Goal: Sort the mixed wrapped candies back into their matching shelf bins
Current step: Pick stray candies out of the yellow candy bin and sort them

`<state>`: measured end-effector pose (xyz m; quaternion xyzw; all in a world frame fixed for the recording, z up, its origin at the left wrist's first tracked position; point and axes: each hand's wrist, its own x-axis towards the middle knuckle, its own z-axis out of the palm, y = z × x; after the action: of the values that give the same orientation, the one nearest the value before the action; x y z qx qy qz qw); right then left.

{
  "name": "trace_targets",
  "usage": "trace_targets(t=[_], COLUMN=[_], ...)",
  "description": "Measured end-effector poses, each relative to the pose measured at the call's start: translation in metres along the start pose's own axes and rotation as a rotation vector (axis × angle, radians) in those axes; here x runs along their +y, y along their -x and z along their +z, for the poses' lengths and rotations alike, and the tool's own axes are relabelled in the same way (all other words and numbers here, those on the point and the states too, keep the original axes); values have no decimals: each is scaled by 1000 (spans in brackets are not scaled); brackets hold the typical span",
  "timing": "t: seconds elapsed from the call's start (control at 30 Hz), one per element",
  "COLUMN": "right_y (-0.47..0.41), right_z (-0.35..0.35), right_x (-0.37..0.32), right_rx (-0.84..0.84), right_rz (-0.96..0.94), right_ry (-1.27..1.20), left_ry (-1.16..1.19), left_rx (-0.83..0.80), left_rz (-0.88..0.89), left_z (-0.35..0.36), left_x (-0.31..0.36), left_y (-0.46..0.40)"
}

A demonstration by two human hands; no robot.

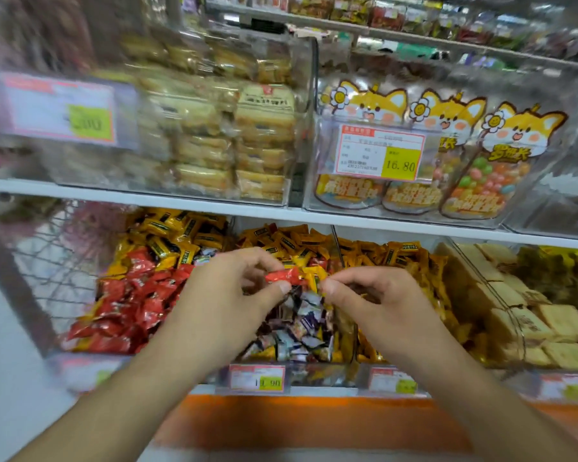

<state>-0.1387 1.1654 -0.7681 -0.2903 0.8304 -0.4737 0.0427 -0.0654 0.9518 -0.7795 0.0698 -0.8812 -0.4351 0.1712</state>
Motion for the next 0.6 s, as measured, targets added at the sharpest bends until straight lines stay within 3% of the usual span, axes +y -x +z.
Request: trace_targets(t=[0.1,0.27,0.47,0.6], right_y=[-1,-3,-11,-6], right_z=[7,-2,-54,-86], right_x=[1,12,73,115], right_rx=[3,50,162,123], right_rz=[56,73,147,220], right_ry=[43,183,275,335], left_ry=[-260,-491,-394,-360], left_rx=[150,174,-59,-295], left_rz=[-28,-42,155,252], left_z=[-41,-63,-11,38], left_x=[-22,-48,-24,2], left_y=[-2,-4,-9,-6])
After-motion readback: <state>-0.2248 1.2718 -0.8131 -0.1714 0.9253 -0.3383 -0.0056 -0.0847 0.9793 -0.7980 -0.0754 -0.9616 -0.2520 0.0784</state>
